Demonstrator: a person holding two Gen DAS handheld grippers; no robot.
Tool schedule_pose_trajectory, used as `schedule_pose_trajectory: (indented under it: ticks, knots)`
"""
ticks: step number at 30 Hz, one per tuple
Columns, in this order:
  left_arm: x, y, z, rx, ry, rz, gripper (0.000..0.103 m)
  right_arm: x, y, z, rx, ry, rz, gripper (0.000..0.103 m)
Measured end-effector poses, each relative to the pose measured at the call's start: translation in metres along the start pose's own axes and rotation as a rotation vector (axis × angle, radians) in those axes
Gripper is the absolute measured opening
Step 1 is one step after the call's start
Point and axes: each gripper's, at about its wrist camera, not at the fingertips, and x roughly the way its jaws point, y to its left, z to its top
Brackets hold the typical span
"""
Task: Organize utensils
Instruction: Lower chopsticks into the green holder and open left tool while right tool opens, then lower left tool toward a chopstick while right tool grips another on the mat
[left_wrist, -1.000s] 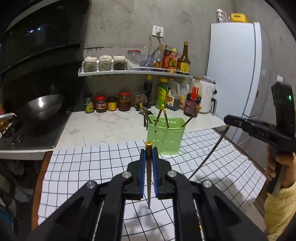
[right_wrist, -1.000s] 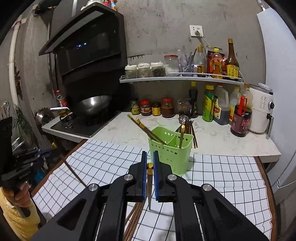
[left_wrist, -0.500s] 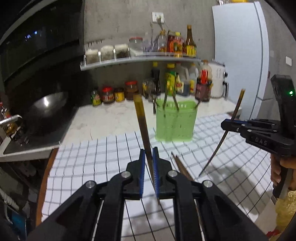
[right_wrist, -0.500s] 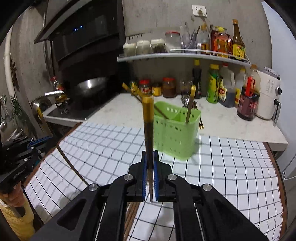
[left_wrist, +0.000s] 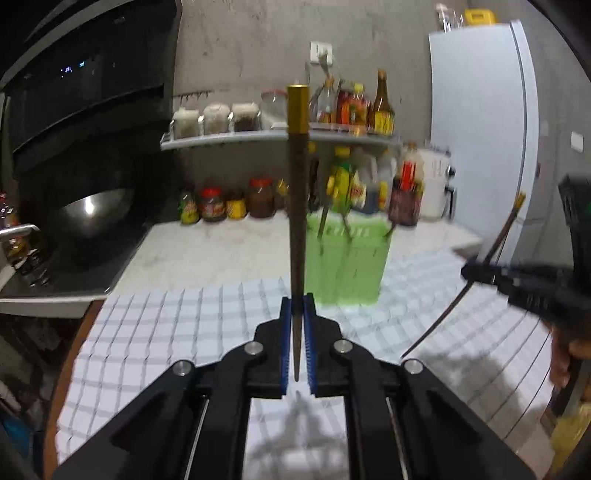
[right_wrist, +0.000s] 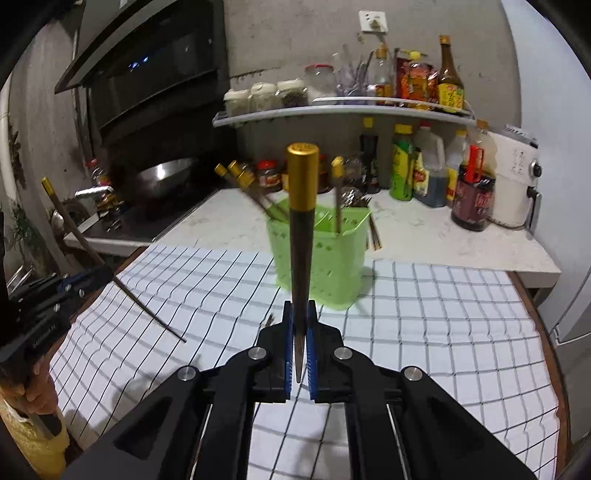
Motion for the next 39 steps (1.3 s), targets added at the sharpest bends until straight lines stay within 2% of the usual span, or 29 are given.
schedule_pose_trajectory:
  ticks: [2,5,8,11,17,24,27,28,29,30,31,32,33,39]
  knots:
    - [0.006,-0.004,0.019,-0.01,-0.046,-0.007,0.006,-0.004,-0.004,0.015,-0.003,-0.043,-0.027,0.006]
    - [0.016,-0.005,0.061,-0.055,-0.108,-0.081,0.006,-0.017,-0.013,0.05,-0.006,-0.151,-0.075,0.006]
    - [0.029,-0.012,0.089,-0.063,-0.152,-0.106,0.006,-0.018,-0.02,0.076,-0.014,-0.232,-0.122,0.006]
    - [0.05,-0.02,0.106,-0.069,-0.167,-0.108,0.006,-0.007,-0.029,0.095,-0.006,-0.262,-0.127,0.006]
    - [0.097,-0.028,0.117,-0.068,-0.151,-0.1,0.006,0.025,-0.04,0.111,0.017,-0.253,-0.106,0.006]
    - [0.146,-0.024,0.106,-0.067,-0.086,-0.078,0.006,0.081,-0.035,0.102,0.012,-0.122,-0.063,0.006]
    - [0.149,-0.022,0.102,-0.06,-0.089,-0.08,0.007,0.096,-0.033,0.095,0.007,-0.07,-0.068,0.007]
    - [0.149,-0.022,0.103,-0.061,-0.074,-0.096,0.007,0.099,-0.033,0.093,0.007,-0.062,-0.067,0.01]
    - [0.149,-0.023,0.104,-0.054,-0.066,-0.106,0.007,0.098,-0.035,0.093,0.015,-0.057,-0.063,0.017]
    - [0.147,-0.024,0.105,-0.045,-0.064,-0.094,0.013,0.096,-0.036,0.094,0.026,-0.061,-0.059,0.027]
    - [0.142,-0.025,0.106,-0.034,-0.069,-0.09,0.025,0.089,-0.037,0.094,0.031,-0.074,-0.059,0.047]
    - [0.136,-0.025,0.108,-0.028,-0.082,-0.093,0.032,0.081,-0.037,0.094,0.03,-0.089,-0.069,0.051]
    - [0.126,-0.025,0.11,-0.027,-0.103,-0.088,0.036,0.076,-0.036,0.094,0.028,-0.097,-0.075,0.051]
    - [0.077,-0.019,0.114,-0.038,-0.151,-0.082,0.037,0.02,-0.035,0.085,0.033,-0.145,-0.087,0.051]
